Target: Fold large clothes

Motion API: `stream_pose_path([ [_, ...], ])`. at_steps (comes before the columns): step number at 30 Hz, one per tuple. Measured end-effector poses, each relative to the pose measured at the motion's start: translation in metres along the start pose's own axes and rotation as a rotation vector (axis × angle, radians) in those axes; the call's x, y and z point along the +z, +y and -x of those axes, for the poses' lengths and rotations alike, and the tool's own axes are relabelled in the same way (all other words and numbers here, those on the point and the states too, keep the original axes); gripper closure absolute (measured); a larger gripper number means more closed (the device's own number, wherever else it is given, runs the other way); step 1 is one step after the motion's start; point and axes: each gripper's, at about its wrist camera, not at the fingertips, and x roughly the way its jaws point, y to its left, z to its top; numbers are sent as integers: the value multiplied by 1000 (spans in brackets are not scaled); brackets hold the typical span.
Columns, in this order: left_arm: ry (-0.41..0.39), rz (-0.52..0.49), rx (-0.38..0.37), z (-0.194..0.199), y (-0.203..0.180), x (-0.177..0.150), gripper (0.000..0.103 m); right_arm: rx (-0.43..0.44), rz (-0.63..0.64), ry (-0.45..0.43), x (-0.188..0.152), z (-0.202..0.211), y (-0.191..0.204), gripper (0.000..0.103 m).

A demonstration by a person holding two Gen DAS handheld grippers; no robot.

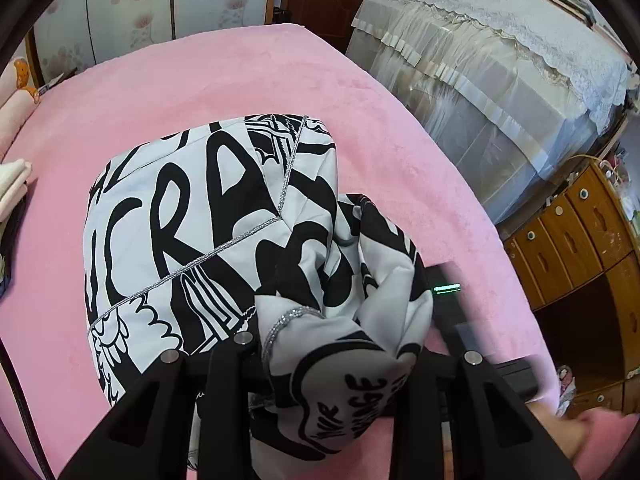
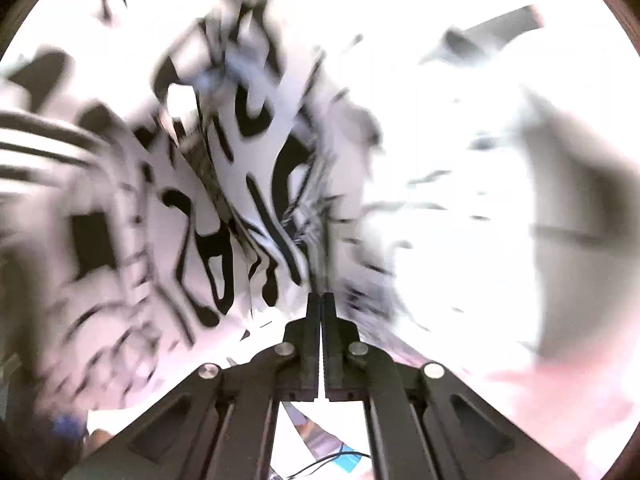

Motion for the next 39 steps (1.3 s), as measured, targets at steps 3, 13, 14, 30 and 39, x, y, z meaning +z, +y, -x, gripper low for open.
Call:
stream_pose_path([
  [3, 2, -20, 12, -7, -7, -5, 76, -21, -42, -118, -4, 58, -23, 103],
  [13, 82, -159, 106, -61, -52, -38, 76, -111, -19, -353, 22, 180, -44, 103],
  [14, 88, -174, 113, -67, -56, -44, 76, -107, -15, -356, 26, 185, -43, 103],
  [30, 100, -286, 249, -97, -92, -79, 64, -245, 68, -129, 77, 63, 36, 62],
  [39, 141, -244, 23, -35, -86, -80, 32, -252, 99, -123, 63, 72, 47, 62],
])
